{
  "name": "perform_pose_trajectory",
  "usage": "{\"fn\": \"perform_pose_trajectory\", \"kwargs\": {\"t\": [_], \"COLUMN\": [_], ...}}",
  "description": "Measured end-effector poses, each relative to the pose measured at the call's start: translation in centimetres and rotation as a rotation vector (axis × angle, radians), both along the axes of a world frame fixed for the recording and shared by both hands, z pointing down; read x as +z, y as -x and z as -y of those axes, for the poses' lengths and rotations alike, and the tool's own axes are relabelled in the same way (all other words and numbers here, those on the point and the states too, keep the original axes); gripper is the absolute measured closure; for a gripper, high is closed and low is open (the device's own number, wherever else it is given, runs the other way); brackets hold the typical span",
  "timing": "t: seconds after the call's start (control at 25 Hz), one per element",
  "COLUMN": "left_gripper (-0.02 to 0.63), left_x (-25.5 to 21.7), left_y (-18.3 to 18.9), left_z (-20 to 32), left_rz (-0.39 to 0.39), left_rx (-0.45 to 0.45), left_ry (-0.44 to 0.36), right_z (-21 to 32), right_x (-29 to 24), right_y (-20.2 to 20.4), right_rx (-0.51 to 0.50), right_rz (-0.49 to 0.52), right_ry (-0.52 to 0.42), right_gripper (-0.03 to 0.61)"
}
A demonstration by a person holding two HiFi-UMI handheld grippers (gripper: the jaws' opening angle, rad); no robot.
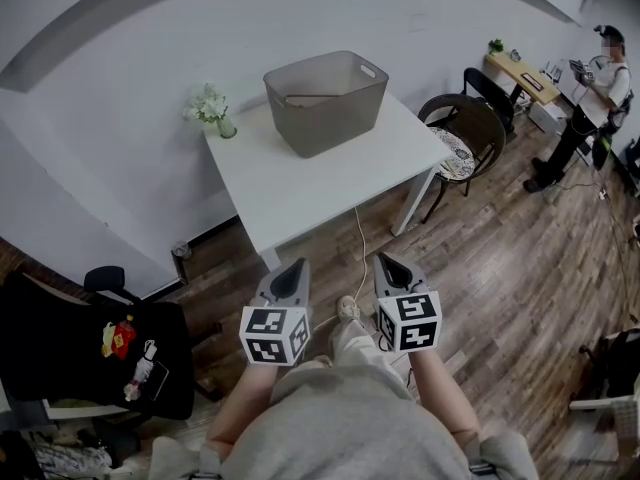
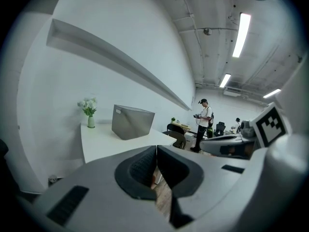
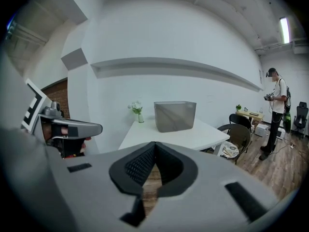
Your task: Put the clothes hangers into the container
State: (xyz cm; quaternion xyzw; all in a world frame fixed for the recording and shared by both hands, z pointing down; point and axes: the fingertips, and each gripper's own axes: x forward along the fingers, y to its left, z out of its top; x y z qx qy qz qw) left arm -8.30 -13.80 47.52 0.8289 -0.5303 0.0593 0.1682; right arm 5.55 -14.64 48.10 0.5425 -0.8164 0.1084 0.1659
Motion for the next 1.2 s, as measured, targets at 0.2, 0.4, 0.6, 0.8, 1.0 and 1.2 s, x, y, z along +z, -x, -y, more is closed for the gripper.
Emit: {"fn": "perform_pose_trajectory", "kwargs": {"t": [0.2,0.4,0.6,0.8,1.0,1.2], "left_gripper": [0.606,0.606,0.606,0.606,0.606,0.606], "left_x": [0.38,0.22,0.14,0.14,0.21,0.33], "left_y": [0.43,0.78,0.9,0.77,0.6,0.63], "left_z": [-0.54,-0.51,-0.52,-0.32,-0.35,-0.19], "left_rz": [-0.001,-0.005,-0.002,0.003,0.011,0.013], "left_rx": [-0.003,-0.008,-0.004,0.001,0.006,0.008], "left_ry": [0.006,0.004,0.003,0.005,0.005,0.011], "right_z": [-0.64,-0.65,-0.67,-0.53,-0.57,-0.38], "right_x": [0.52,0.17,-0.12,-0.31,-0.31,-0.2], "right_y": [0.48,0.84,0.99,0.84,0.76,0.77], "right_rx": [0.001,-0.004,-0.003,-0.002,-0.002,0.0], "right_rz": [0.012,0.02,0.035,0.026,0.033,0.026], "right_ry": [0.005,-0.005,-0.016,-0.028,-0.036,-0.036], "right_gripper": [0.575,0.577,0.577,0.577,0.578,0.578]}}
